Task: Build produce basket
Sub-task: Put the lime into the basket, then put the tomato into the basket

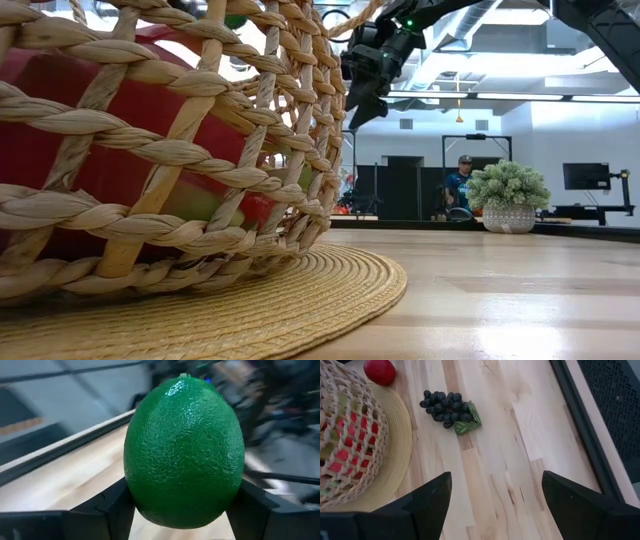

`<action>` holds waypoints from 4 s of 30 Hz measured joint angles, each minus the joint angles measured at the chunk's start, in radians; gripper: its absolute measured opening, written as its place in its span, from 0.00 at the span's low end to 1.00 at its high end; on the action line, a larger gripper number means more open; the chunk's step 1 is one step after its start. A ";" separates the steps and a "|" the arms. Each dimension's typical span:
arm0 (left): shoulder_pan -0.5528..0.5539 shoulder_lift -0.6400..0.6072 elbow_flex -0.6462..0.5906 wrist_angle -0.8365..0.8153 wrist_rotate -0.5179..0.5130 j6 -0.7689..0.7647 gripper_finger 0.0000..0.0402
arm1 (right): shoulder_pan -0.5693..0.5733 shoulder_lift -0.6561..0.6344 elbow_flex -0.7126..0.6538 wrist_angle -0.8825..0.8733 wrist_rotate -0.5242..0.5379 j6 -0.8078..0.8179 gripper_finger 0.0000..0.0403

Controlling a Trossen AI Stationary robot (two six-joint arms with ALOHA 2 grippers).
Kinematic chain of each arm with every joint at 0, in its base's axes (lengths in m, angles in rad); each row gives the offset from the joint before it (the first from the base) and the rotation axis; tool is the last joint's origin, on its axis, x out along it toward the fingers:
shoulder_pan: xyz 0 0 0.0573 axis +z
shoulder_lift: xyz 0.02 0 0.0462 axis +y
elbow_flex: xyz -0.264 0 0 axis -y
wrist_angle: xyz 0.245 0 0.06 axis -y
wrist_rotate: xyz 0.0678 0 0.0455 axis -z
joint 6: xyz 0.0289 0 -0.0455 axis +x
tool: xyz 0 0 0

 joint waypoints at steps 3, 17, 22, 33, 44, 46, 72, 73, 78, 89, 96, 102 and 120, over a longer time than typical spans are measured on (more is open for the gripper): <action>-0.097 -0.011 0.007 0.064 -0.006 -0.035 0.58 | 0.000 0.000 0.000 -0.014 0.000 0.001 0.81; -0.488 0.199 0.006 0.077 -0.023 -0.094 0.58 | 0.019 0.000 0.000 -0.098 0.000 0.052 0.81; -0.587 0.266 0.005 0.003 0.037 -0.145 0.58 | 0.036 0.000 0.000 -0.145 0.001 0.053 0.81; -0.715 0.289 0.005 -0.356 -0.023 -0.301 0.62 | 0.042 0.000 0.000 -0.157 0.001 0.050 0.81; -0.709 0.365 0.015 -0.448 0.070 -0.313 0.93 | 0.042 0.000 0.000 -0.165 0.001 0.043 0.81; -0.701 0.366 0.050 -0.450 0.089 -0.314 0.95 | 0.042 0.000 0.000 -0.165 0.000 0.042 0.81; -0.100 0.273 0.328 -0.903 -0.491 -0.169 0.96 | 0.042 0.000 0.000 -0.166 0.000 0.019 0.81; -0.085 0.273 0.280 -0.902 -0.490 -0.184 0.96 | 0.042 0.000 0.000 -0.166 0.000 0.018 0.81; -0.058 0.274 0.053 -0.894 -0.355 -0.223 0.96 | 0.042 0.000 0.000 -0.165 0.000 0.002 0.81; -0.287 0.235 -0.180 -0.754 -0.084 -0.276 0.96 | 0.042 0.000 0.000 -0.171 0.000 -0.011 0.81; -0.468 0.215 -0.190 -0.722 -0.109 -0.384 0.96 | 0.042 0.000 0.000 -0.172 0.000 -0.011 0.81; -0.533 0.216 -0.297 -0.656 -0.091 -0.470 0.96 | 0.042 0.000 0.000 -0.173 0.000 -0.011 0.81; -0.536 0.216 -0.476 -0.446 -0.020 -0.452 0.96 | 0.042 0.000 0.000 -0.181 0.000 -0.011 0.81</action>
